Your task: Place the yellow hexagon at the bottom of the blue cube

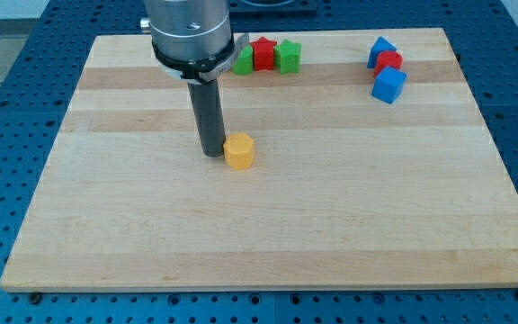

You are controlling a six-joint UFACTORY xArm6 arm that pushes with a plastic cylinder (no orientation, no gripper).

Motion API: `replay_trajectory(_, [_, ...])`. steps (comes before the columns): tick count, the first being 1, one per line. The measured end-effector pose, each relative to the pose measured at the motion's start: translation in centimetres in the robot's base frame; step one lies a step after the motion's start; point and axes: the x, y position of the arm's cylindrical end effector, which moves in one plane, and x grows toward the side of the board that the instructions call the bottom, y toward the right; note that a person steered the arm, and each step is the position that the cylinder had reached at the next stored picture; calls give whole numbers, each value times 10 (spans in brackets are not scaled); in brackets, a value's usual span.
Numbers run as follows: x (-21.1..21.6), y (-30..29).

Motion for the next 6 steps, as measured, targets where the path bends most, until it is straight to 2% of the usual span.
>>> replay_trajectory(1, [10, -29])
replay_trajectory(2, [29, -31])
replay_trajectory(5, [19, 40])
replay_trajectory(6, [-3, 62])
